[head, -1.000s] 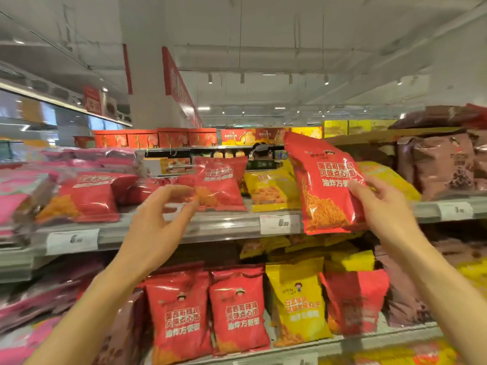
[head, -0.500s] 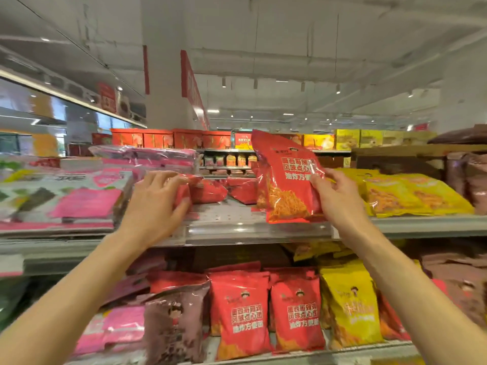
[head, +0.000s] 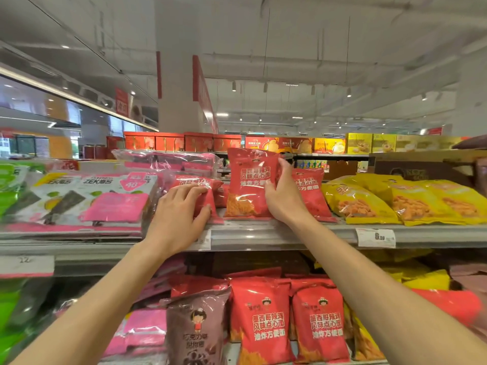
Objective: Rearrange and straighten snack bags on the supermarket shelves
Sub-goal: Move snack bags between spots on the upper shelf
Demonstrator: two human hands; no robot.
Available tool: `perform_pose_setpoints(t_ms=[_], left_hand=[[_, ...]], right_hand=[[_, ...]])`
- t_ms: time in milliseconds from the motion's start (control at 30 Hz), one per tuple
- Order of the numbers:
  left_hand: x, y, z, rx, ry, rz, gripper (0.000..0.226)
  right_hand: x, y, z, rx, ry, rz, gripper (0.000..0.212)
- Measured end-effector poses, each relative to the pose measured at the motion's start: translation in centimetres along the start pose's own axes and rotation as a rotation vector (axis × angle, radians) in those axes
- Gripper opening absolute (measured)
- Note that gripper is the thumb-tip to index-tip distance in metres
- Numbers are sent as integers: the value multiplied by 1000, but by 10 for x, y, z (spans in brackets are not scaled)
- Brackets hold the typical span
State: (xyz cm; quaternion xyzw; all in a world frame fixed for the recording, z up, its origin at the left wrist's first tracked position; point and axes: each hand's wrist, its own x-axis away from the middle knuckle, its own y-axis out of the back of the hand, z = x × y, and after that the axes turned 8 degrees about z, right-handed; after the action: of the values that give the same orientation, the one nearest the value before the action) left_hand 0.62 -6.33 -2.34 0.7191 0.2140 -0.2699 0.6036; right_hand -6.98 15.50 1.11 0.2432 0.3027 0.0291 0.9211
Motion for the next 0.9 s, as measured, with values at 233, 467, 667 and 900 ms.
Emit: perform_pose_setpoints(t_ms=[233,467,667,900], left_hand=[[0,-4,1,-23,4,2,48],[4,-2,-4,-11,7,-23,60],[5,-6,-4,-38,7,-28,60],[1,-4,-6,-64,1,-3,64]], right_hand=[[-1,9,-5,376,83,294,46],[-8,19,-15,312,114,363,44],[1,5,-16,708,179,224,46],[2,20,-26,577,216,405,59]])
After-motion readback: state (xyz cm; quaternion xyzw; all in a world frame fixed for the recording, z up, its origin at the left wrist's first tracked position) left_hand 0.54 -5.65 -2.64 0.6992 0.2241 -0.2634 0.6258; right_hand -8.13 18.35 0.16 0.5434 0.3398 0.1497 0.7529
